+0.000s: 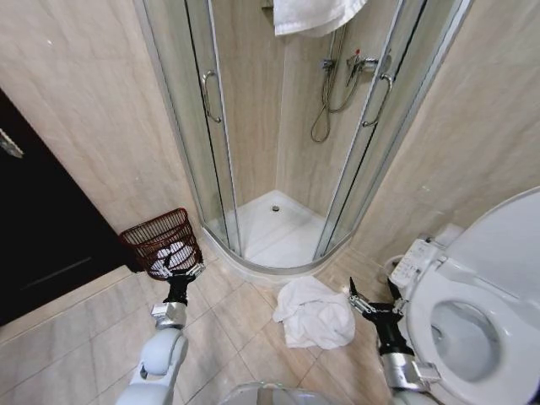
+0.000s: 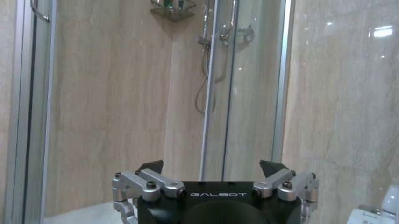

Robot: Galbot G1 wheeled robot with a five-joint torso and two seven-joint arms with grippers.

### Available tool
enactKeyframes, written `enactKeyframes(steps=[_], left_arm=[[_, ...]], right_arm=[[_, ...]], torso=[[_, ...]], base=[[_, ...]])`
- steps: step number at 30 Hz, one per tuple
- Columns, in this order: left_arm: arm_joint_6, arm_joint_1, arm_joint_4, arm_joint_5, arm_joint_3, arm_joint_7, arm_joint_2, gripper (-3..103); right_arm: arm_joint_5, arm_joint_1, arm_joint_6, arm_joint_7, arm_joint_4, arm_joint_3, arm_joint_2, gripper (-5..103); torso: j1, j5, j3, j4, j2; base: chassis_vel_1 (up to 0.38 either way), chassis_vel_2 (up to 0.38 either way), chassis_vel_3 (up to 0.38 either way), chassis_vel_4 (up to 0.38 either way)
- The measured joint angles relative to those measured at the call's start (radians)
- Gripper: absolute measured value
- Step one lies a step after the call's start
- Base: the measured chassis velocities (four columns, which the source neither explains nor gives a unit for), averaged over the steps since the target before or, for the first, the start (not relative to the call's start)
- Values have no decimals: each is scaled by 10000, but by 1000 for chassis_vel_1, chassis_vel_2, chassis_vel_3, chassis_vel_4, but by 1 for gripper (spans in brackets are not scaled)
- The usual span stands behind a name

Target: Discard the used towel into the hamper.

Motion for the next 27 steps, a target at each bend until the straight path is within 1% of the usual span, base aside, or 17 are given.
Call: enactKeyframes(steps=[2, 3, 5, 7, 9, 10, 11, 12, 15, 17, 21, 22, 27], left_arm=[[0, 24, -19, 19, -28, 2, -23, 100], [7, 180, -153, 43, -137, 18, -144, 100], [27, 263, -232, 30, -181, 22, -208, 100], [99, 445, -409, -94, -243, 25, -361, 100], [238, 572, -567, -334, -249, 77, -465, 100], [395, 662, -680, -600, -202, 111, -481, 100], [395, 662, -680, -600, -202, 111, -481, 100], [542, 743, -771, -859, -127, 126, -478, 100], [698, 836, -849, -1138, -8, 168, -495, 100], [718, 843, -850, -1166, 14, 173, -504, 100], [811, 896, -872, -1276, 124, 184, -542, 100], [811, 896, -872, -1276, 124, 184, -542, 100], [816, 1024, -974, -1310, 143, 269, -485, 100]], right_arm=[[26, 16, 0, 0, -20, 0, 0, 100], [140, 87, 0, -7, -114, 8, 0, 100], [193, 115, 0, -9, -159, 14, 0, 100], [258, 140, 0, -23, -225, 15, 0, 100], [260, 145, 30, -47, -259, 11, 0, 100], [255, 146, 80, -54, -282, 11, 0, 100], [255, 146, 80, -54, -282, 11, 0, 100], [254, 142, 125, -56, -293, 17, 0, 100], [326, 96, 198, -55, -295, 39, 0, 100], [337, 86, 212, -55, -295, 45, 0, 100], [371, 32, 259, -52, -281, 71, 0, 100], [371, 32, 259, -52, -281, 71, 0, 100], [330, -1, 270, -53, -218, 71, 0, 100]], torso=[[11, 0, 16, 0, 27], [56, -1, 77, 0, 134], [79, 0, 109, 1, 188], [138, 0, 185, 1, 324], [185, 0, 239, 0, 427], [213, 1, 276, 0, 490], [213, 1, 276, 0, 490], [238, 1, 315, 0, 554], [300, 1, 397, 0, 698], [312, 0, 416, 0, 730], [417, 1, 558, 0, 974], [417, 1, 558, 0, 974], [525, 0, 698, 0, 1223]], base=[[0, 0, 0, 0], [0, 0, 0, 0], [0, 0, 0, 0], [0, 0, 0, 0], [0, 0, 0, 0], [0, 0, 0, 0], [0, 0, 0, 0], [0, 0, 0, 0], [0, 0, 0, 0], [0, 0, 0, 0], [0, 0, 0, 0], [0, 0, 0, 0], [0, 0, 0, 0]])
